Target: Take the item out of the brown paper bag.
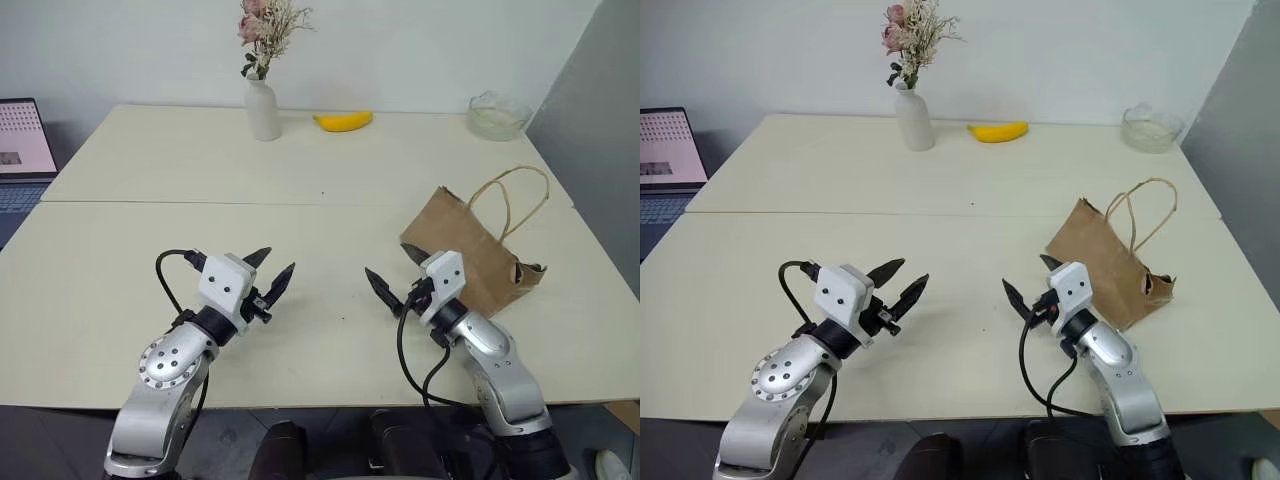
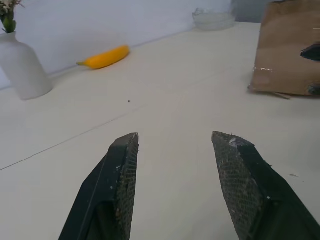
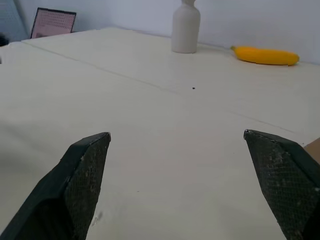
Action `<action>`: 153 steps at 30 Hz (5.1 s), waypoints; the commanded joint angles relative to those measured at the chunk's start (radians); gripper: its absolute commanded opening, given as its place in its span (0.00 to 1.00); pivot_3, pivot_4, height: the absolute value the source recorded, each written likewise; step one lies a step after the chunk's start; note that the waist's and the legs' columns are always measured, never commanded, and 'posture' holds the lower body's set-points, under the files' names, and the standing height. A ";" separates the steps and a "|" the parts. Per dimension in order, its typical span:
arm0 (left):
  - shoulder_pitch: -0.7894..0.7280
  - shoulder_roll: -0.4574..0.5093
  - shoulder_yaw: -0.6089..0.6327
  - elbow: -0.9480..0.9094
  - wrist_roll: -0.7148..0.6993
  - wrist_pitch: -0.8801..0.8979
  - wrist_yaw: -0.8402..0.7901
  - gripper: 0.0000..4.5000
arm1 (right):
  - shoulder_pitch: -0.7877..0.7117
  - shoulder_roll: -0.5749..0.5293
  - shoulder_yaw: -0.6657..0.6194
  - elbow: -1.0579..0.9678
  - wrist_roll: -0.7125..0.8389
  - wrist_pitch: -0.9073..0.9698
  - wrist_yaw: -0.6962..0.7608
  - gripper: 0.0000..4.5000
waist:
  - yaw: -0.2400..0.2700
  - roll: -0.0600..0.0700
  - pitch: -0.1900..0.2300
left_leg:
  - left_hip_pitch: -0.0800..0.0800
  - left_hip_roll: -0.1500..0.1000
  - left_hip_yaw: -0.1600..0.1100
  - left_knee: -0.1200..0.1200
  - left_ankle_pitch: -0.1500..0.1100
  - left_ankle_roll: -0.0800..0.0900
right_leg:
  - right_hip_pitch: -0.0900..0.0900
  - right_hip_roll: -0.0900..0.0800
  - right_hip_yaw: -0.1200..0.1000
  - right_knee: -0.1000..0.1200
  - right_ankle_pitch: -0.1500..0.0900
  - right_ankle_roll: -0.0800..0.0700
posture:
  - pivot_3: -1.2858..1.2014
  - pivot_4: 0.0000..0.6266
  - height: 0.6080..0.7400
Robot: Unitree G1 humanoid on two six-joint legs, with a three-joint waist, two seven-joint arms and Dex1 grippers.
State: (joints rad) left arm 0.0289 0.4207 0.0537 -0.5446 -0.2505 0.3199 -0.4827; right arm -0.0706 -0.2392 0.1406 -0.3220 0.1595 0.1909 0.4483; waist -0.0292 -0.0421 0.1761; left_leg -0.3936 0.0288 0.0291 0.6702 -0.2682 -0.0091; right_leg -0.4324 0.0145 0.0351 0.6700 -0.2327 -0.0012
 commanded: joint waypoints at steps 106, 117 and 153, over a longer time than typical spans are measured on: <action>0.066 0.125 0.314 -0.118 -0.236 0.051 0.015 0.55 | -1.310 0.223 -0.125 1.289 -0.059 -0.075 -0.062 0.01 | -0.005 0.005 0.003 | -0.006 0.001 0.005 -0.008 0.000 0.000 | -0.008 0.000 0.005 -0.008 0.005 -0.004 | 0.52 0.24 1.00; 0.036 0.137 0.292 -0.110 -0.267 0.065 -0.011 0.55 | -1.280 0.216 -0.136 1.208 -0.047 -0.007 -0.035 0.37 | -0.005 0.005 0.003 | -0.006 0.001 0.005 -0.008 0.000 0.000 | -0.008 0.000 0.005 -0.008 0.005 -0.004 | 0.52 0.24 1.00; -1.188 0.200 -0.018 1.646 0.131 -0.414 -0.432 0.01 | -0.322 -0.219 -0.226 -0.467 0.464 0.794 0.116 0.86 | -0.002 0.001 0.001 | -0.007 -0.002 0.005 -0.005 0.000 0.000 | -0.008 0.002 0.002 -0.008 0.003 0.004 | 0.52 0.24 1.00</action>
State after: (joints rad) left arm -1.1200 0.6128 0.0425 1.0716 -0.1405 -0.0428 -0.8850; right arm -0.3968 -0.4490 -0.0562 -0.7456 0.6046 0.9875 0.5830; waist -0.0308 -0.0408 0.1767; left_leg -0.4010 0.0273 0.0338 0.6647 -0.2680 -0.0088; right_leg -0.4404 0.0161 0.0374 0.6623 -0.2296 0.0022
